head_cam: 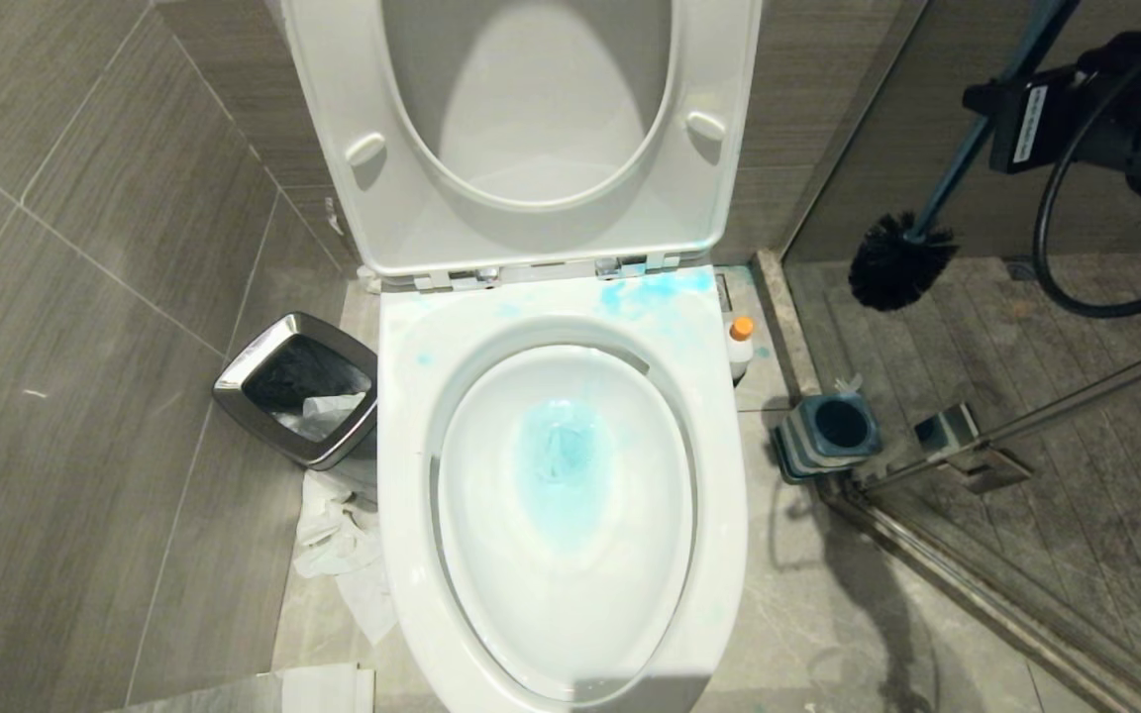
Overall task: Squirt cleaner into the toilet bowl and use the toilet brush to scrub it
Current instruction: Put the toilet brush back
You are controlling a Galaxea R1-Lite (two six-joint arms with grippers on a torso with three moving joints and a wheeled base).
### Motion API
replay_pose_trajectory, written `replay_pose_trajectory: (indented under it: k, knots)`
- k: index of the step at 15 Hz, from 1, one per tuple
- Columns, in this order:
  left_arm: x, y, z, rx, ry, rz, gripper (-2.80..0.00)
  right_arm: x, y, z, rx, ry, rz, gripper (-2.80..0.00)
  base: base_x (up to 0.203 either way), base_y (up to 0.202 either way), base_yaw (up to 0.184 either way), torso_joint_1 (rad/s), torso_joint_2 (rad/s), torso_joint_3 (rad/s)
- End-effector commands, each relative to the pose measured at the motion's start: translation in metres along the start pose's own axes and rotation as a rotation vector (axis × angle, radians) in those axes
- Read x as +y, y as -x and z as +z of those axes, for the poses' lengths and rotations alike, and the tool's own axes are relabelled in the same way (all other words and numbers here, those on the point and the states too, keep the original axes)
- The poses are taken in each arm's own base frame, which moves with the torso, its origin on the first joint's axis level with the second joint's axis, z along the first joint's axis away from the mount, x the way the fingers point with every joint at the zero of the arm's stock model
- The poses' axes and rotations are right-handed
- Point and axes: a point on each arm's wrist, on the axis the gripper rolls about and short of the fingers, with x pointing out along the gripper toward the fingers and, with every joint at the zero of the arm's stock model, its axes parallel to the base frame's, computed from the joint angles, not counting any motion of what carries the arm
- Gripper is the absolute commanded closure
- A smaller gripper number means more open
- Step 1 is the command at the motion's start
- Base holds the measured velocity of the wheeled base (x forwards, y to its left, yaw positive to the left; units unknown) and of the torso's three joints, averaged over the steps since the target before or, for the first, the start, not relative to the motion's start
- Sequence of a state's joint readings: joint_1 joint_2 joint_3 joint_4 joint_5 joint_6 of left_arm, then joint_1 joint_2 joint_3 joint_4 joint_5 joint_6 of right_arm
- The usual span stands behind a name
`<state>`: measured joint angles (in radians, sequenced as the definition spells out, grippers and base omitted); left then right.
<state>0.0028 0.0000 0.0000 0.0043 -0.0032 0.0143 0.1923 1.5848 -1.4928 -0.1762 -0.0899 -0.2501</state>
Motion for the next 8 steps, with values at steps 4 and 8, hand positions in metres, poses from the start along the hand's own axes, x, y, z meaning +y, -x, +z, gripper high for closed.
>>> replay_pose_trajectory:
  k: [4,8]
  knots:
    - [0.000,0.000,0.000,0.002,0.000,0.000,0.00,0.007,-0.043,-0.083,0.178,-0.049,0.046,0.00,0.000,0.000,0.000,0.000,0.00,0.000]
    - [0.000,0.000,0.000,0.002,0.002,0.000,0.00,-0.006,-0.068,-0.139,0.206,-0.086,0.030,0.00,0.000,0.000,0.000,0.000,0.00,0.000]
